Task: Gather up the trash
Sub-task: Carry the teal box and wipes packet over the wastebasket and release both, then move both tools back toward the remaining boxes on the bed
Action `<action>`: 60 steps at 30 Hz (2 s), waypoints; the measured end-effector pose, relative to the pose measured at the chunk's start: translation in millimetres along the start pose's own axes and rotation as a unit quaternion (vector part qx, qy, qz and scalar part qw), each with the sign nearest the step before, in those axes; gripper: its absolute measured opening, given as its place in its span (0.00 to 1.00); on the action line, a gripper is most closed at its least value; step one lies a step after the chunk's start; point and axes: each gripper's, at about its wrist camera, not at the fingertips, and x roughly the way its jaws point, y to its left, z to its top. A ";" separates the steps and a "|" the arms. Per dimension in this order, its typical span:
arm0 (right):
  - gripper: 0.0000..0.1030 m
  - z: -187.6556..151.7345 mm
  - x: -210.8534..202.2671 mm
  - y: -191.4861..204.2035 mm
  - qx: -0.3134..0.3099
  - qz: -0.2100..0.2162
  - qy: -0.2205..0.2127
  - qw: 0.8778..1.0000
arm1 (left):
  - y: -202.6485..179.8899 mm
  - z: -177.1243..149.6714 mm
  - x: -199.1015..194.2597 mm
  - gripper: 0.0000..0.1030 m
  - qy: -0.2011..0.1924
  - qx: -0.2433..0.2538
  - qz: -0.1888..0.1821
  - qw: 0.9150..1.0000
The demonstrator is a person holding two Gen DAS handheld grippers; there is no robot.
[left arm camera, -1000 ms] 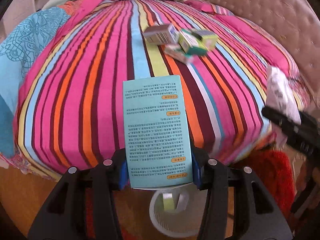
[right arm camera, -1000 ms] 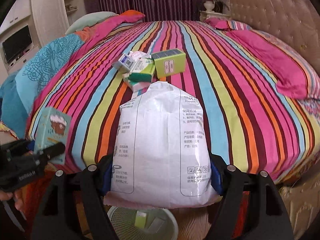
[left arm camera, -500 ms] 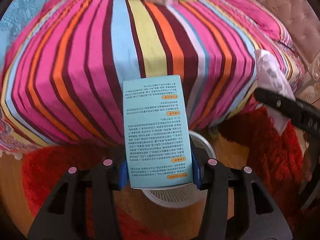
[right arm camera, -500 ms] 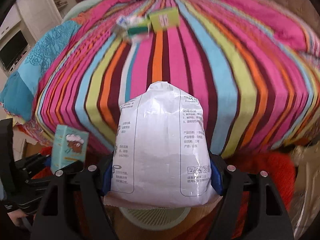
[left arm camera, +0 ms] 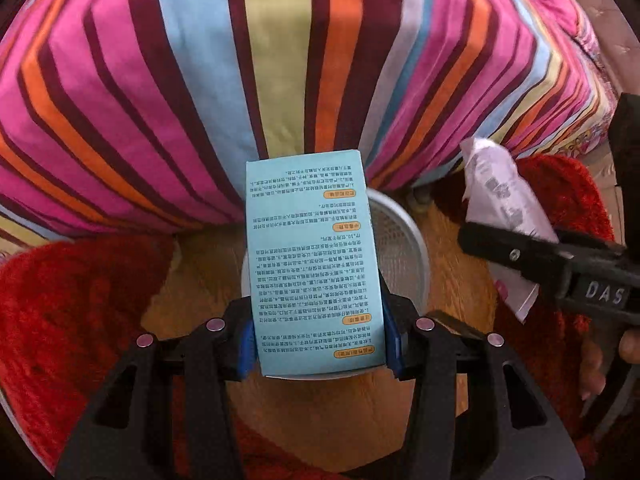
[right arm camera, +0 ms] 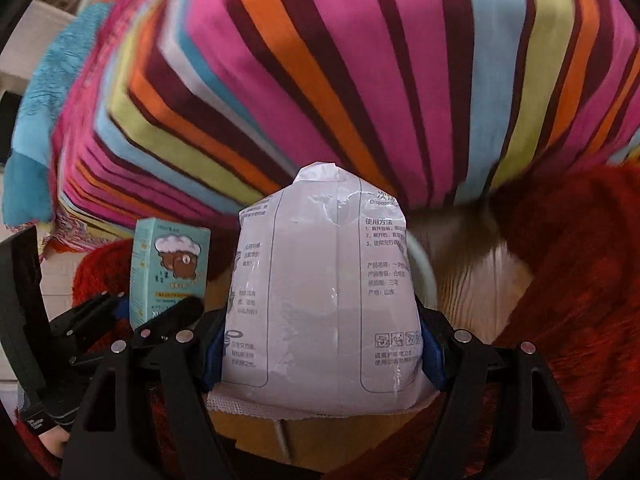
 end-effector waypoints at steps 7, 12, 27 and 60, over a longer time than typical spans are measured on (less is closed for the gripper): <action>0.68 -0.7 28.5 0.6 0.011 0.005 0.058 0.998 | -5.3 5.5 26.9 0.47 0.048 -0.002 -0.001 0.999; 0.68 1.7 39.7 -7.3 0.028 0.003 0.083 0.996 | 0.3 1.7 41.3 0.47 0.079 -0.014 -0.002 0.997; 0.69 5.0 86.5 -19.4 0.090 -0.003 0.149 0.985 | 7.3 -1.0 85.7 0.48 0.165 -0.038 -0.006 0.985; 0.92 6.8 22.2 -12.2 0.078 0.022 -0.015 0.997 | 22.7 -3.6 13.7 0.71 0.048 -0.076 0.019 0.996</action>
